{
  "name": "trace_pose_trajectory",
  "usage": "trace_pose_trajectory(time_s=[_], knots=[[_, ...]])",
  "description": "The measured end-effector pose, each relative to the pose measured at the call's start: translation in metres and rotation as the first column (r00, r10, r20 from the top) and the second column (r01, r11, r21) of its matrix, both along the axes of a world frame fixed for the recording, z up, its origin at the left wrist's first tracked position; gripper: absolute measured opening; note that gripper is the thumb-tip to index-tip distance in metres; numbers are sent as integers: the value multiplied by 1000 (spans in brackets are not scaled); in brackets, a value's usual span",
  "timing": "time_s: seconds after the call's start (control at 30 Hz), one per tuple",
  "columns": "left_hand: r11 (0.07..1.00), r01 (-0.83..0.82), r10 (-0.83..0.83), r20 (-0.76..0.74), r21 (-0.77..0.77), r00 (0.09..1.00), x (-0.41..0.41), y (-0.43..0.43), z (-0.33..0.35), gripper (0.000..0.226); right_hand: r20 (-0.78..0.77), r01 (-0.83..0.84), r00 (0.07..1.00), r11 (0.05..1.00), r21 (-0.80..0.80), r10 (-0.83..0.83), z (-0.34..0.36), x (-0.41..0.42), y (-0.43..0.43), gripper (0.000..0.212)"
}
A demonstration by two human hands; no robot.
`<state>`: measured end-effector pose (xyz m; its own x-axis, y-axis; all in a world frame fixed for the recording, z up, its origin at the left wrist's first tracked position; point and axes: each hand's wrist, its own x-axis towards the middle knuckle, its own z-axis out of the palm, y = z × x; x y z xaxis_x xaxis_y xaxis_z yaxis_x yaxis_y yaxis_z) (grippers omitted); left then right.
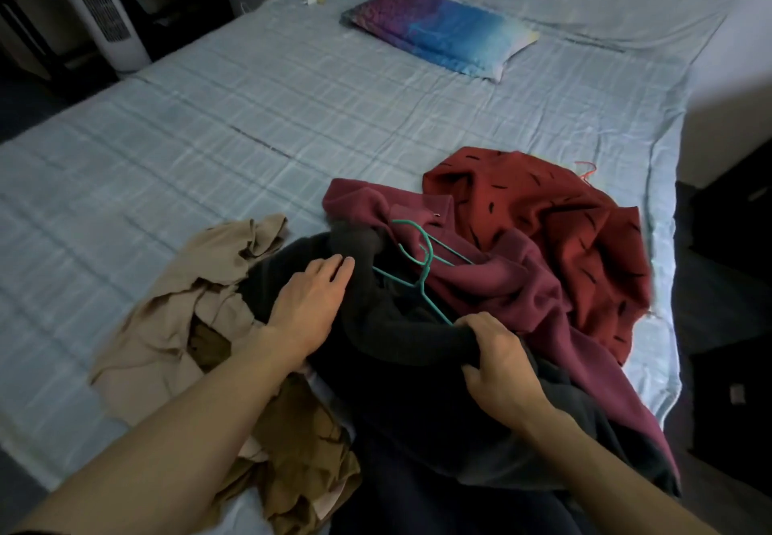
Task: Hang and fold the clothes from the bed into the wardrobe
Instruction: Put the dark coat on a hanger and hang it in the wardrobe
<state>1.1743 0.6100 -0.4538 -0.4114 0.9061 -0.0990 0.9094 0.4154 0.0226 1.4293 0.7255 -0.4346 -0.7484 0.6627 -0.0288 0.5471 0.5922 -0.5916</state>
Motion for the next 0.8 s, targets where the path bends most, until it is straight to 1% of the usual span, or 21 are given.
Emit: trace_pose_trajectory(time_s=[0.07,0.13,0.2,0.3,0.37,0.43,0.5,0.57,0.63,0.7,0.77,0.8], knots=[[999,32,-31,-21,43,999,0,15,-1,88,-15,-21,1000,1000,17,21,3,11,4,48],[990,67,-69,12,120,998,-2,30,0,79,-28,-33,999,999,33,34,5,21,7,50],[969,155,-164,30,194,986,-5,42,1,69,-45,-46,998,998,46,48,6,29,10,52],[929,289,-303,28,230,952,-4,54,1,53,-79,-64,995,996,56,68,9,35,13,49],[911,334,-350,23,241,937,1,56,3,45,-90,-65,993,996,64,70,12,39,13,47],[879,369,-393,21,301,919,7,54,6,43,-82,-54,995,996,71,59,16,42,14,48],[847,364,-408,36,388,912,11,47,13,44,-74,-42,996,996,79,48,23,44,17,50],[826,357,-413,37,437,910,15,41,25,47,-77,-22,997,995,100,29,32,46,20,52],[800,367,-427,20,474,904,18,36,40,50,-105,61,993,988,142,-46,40,48,21,57],[776,381,-435,-12,503,900,25,31,57,52,-126,234,969,952,196,-212,48,50,19,60],[759,383,-426,-42,526,904,36,24,74,55,-95,377,926,898,226,-365,59,52,16,60],[755,377,-416,-52,537,908,42,19,82,55,-82,403,915,888,222,-395,65,53,14,60]])
